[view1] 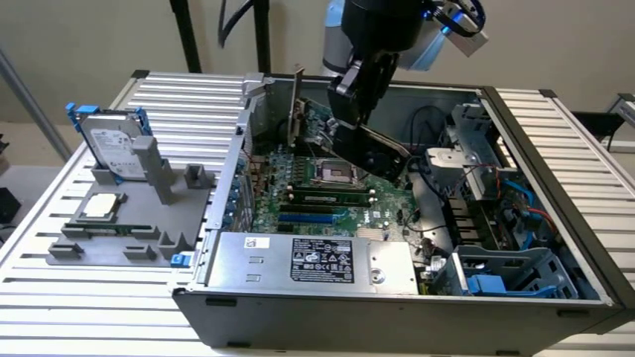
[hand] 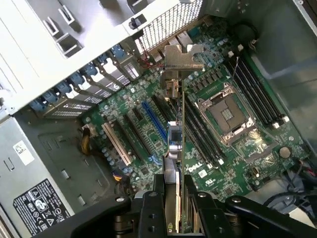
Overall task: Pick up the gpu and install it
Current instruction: 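Insert the gpu into the slot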
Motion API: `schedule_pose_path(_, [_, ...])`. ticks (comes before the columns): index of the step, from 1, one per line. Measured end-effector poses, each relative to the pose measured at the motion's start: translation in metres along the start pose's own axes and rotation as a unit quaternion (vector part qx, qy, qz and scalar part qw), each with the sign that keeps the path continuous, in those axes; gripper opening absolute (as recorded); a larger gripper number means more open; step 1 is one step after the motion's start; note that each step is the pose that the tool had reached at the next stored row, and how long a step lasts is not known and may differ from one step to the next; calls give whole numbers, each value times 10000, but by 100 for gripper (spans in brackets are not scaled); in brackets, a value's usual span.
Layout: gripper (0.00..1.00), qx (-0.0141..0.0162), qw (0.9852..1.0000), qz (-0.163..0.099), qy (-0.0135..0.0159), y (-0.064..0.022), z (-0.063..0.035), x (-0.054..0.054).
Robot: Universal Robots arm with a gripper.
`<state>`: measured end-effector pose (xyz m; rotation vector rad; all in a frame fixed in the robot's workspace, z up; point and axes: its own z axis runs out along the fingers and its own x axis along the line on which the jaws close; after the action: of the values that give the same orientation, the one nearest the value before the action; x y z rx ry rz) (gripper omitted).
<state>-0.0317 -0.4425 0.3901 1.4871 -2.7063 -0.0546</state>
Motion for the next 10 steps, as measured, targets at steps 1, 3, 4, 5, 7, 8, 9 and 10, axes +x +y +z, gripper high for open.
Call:
schedule_pose_path(1, [27,4,10000,-89,4,0,12,0])
schedule_pose_path(3, [27,13,9996,-277,12,-2,40,-1])
schedule_pose_path(4, [27,16,9993,-364,17,-3,54,-1])
schedule_pose_path(5, [27,19,9990,-456,22,-3,68,-2])
schedule_pose_path(7, [27,24,9980,-630,32,-4,90,-2])
schedule_pose_path(8, [27,26,9975,-708,36,-5,103,-3])
schedule_pose_path(9, [27,29,9969,-783,40,-6,117,-3])
schedule_pose_path(10, [27,31,9963,-856,44,-7,131,-3])
